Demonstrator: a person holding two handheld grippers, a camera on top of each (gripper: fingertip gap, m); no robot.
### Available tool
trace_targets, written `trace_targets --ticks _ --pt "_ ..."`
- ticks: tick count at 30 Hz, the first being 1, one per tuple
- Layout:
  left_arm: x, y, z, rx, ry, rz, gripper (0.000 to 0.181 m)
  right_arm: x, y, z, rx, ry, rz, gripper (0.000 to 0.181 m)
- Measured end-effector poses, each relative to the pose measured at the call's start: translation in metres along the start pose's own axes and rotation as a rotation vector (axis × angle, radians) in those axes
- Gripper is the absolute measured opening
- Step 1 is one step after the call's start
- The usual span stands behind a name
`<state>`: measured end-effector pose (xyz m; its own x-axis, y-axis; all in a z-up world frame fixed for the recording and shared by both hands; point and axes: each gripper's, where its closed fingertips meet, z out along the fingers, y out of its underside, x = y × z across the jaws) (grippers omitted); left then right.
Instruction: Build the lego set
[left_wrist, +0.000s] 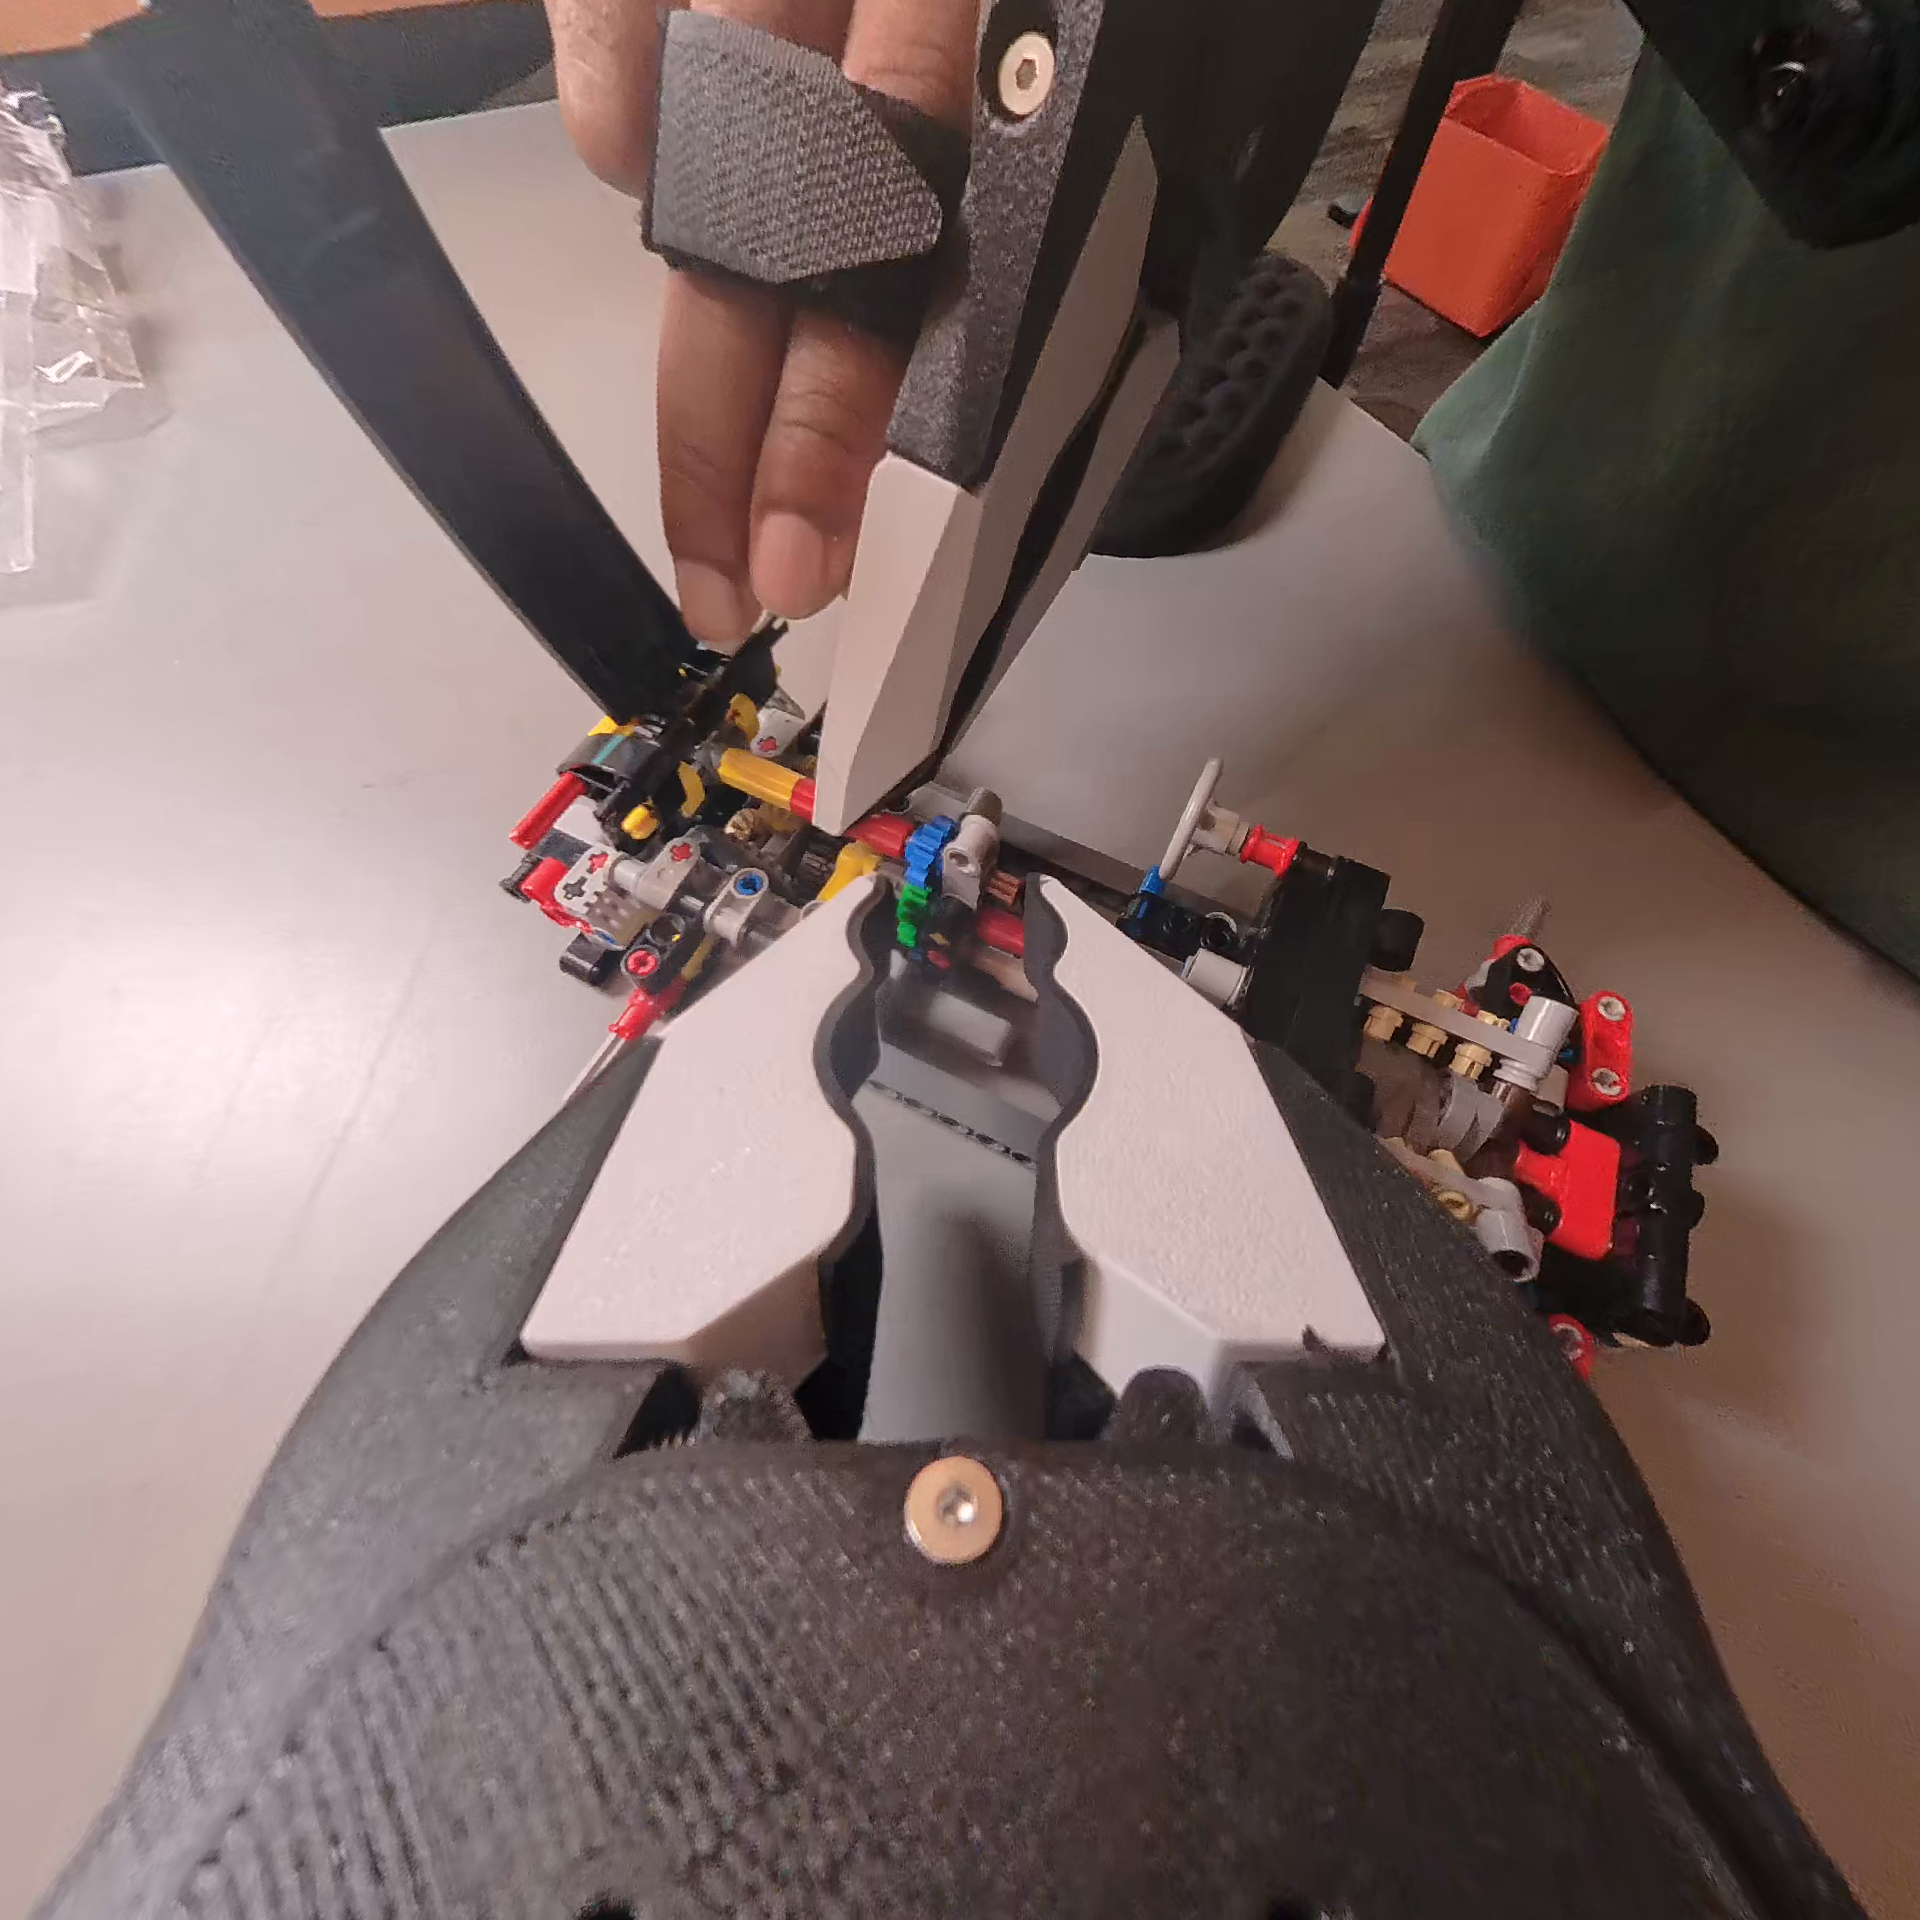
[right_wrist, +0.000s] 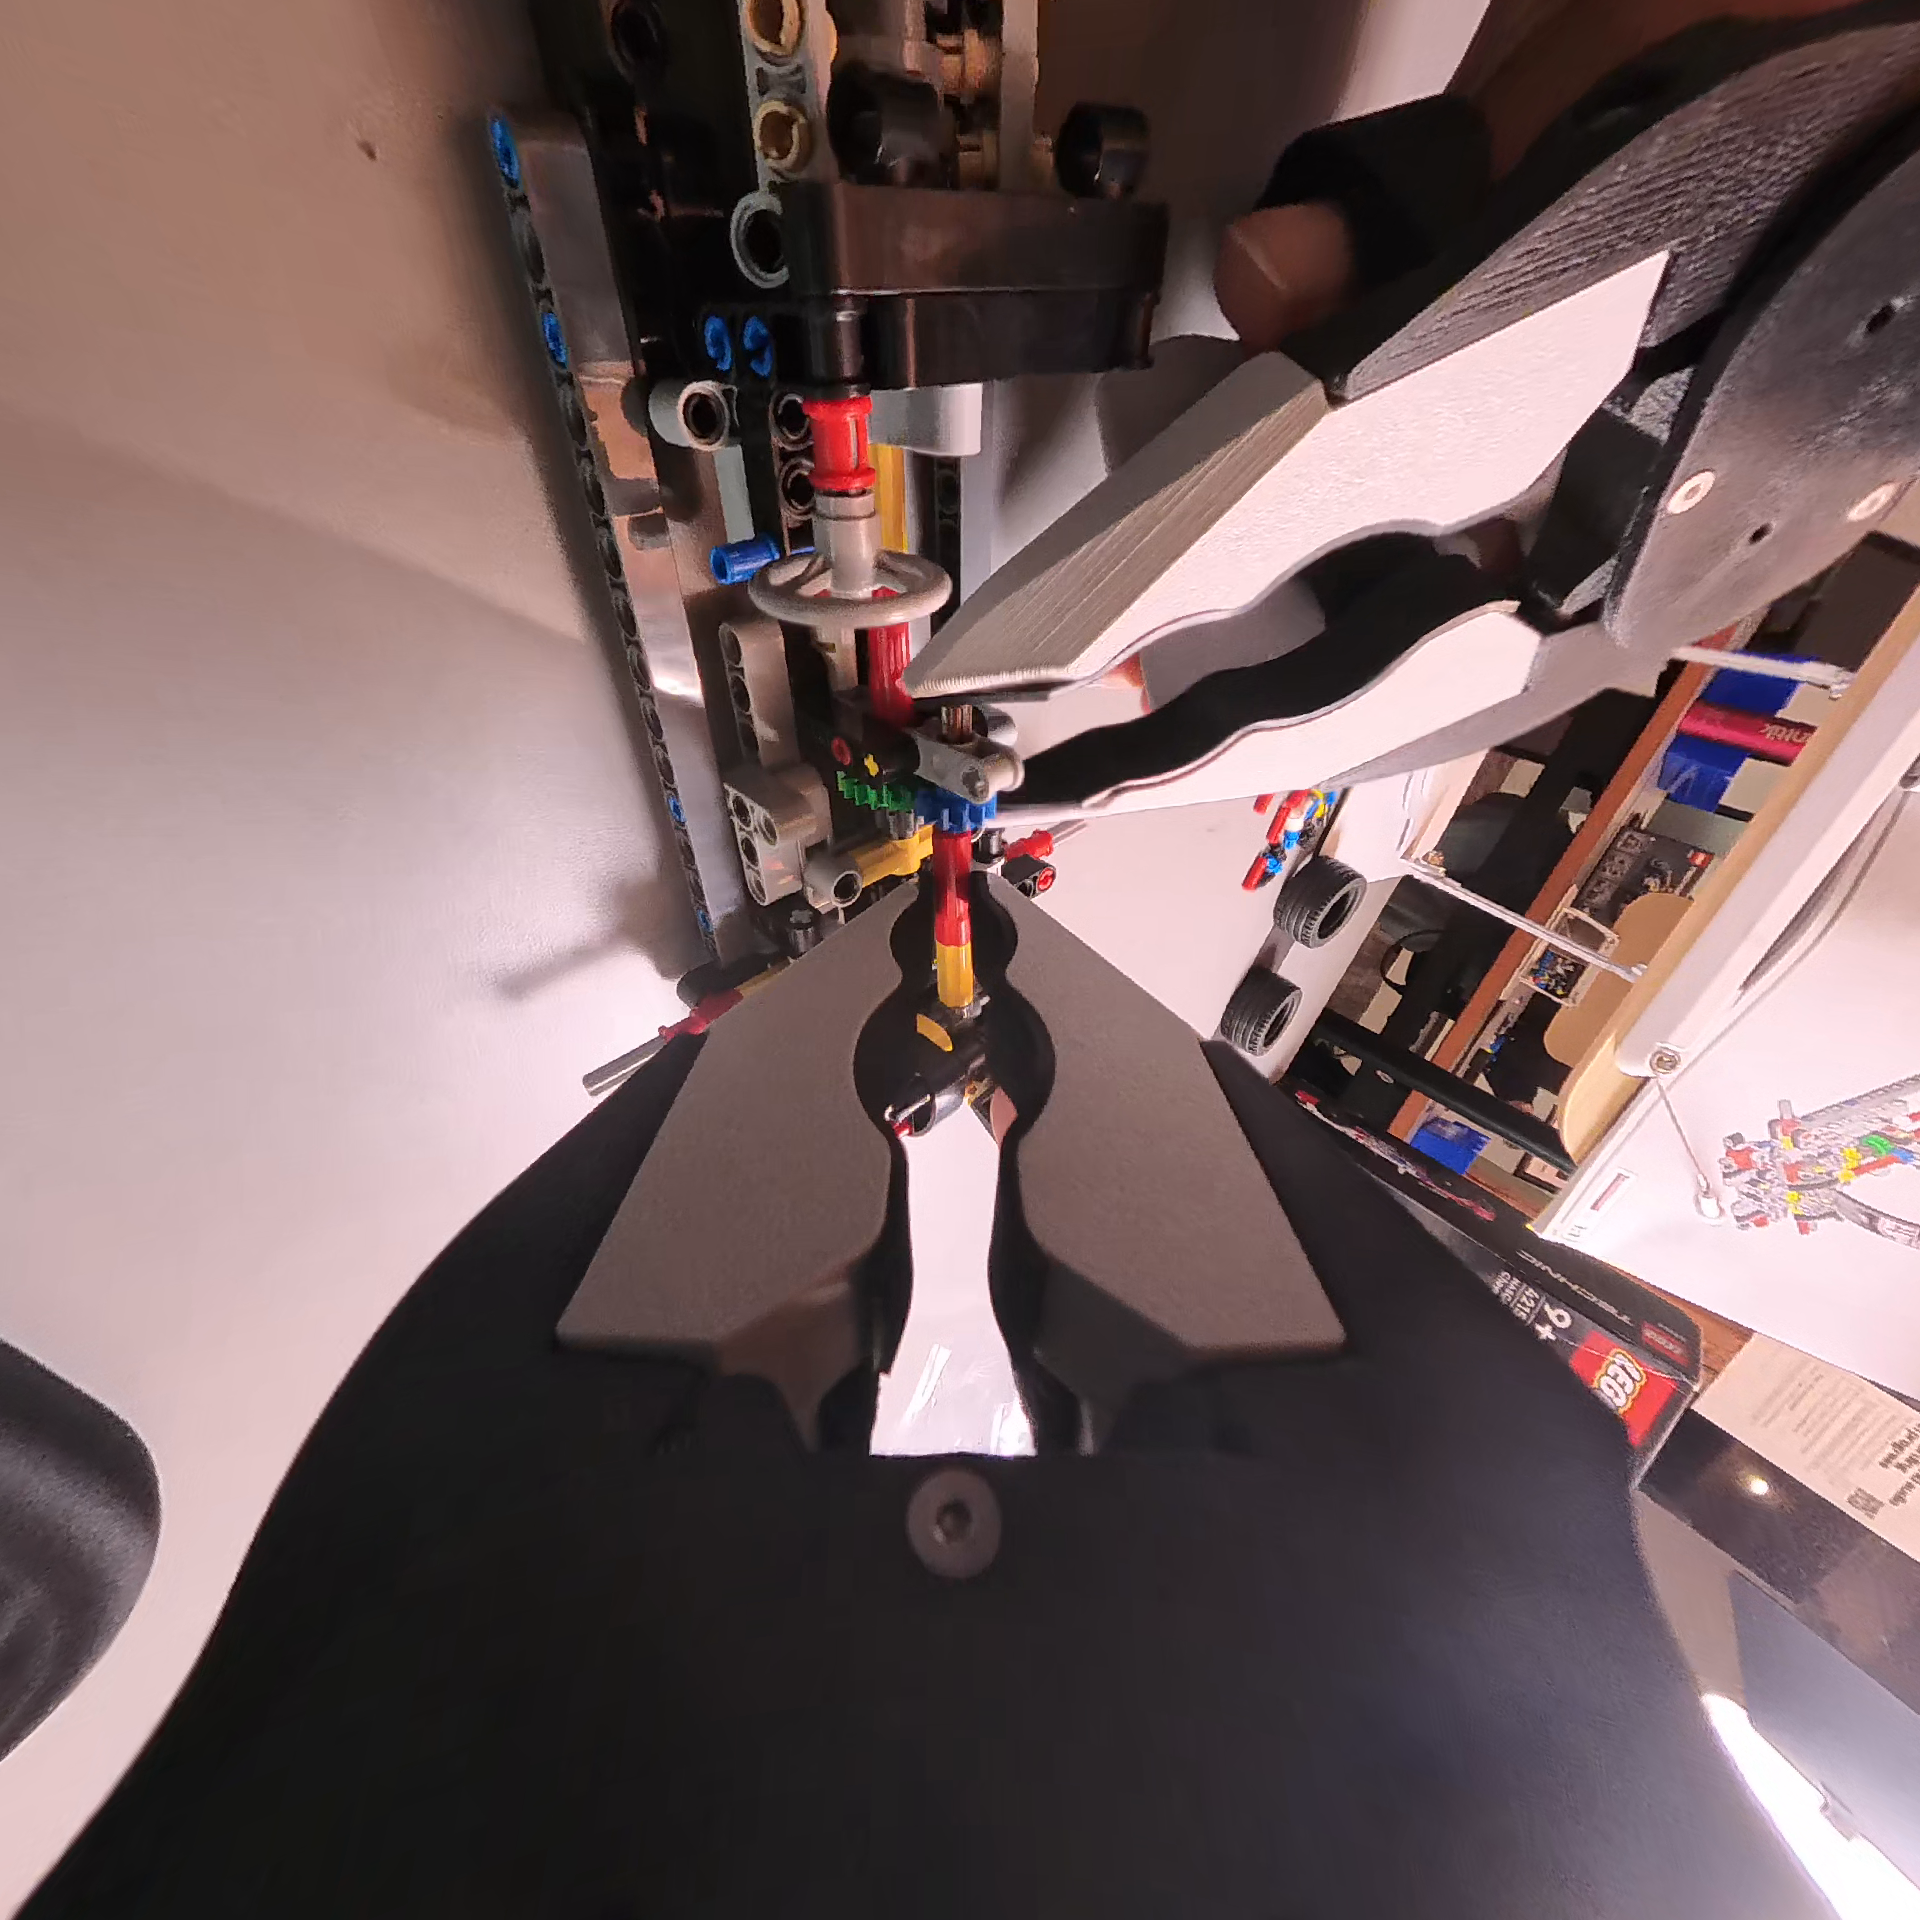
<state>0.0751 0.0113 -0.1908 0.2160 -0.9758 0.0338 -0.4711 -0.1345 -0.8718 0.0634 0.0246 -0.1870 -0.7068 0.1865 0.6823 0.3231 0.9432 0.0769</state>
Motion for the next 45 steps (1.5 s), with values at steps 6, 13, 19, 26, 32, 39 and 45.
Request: trace_targets --ticks 6,13,19,26,32,39,45 --pt "-0.003 -0.001 -0.012 -0.016 -0.112 -0.013 0.024 0.001 -0.003 0.0 0.002 0.006 0.0 0.005" --pt "0.004 0.006 -0.015 -0.094 -0.16 -0.151 0.01 0.001 -0.004 0.0 0.003 0.008 0.009 0.005" --pt "0.011 0.004 -0.008 -0.063 -0.091 -0.408 0.005 0.002 -0.005 0.001 0.004 0.01 0.019 0.005" --pt "0.011 0.002 -0.007 -0.008 0.002 -0.64 0.011 0.002 -0.005 0.001 0.006 0.012 0.026 0.005" --pt "0.013 -0.001 -0.005 0.033 0.1 -0.844 0.01 0.003 -0.005 0.002 0.008 0.01 0.028 0.005" --pt "0.012 -0.004 -0.002 0.043 0.14 -0.958 0.005 0.003 -0.005 0.002 0.012 0.015 0.03 0.005" --pt "0.01 -0.002 -0.001 -0.079 -0.001 -0.779 0.001 0.003 -0.004 0.002 0.012 0.019 0.031 0.005"
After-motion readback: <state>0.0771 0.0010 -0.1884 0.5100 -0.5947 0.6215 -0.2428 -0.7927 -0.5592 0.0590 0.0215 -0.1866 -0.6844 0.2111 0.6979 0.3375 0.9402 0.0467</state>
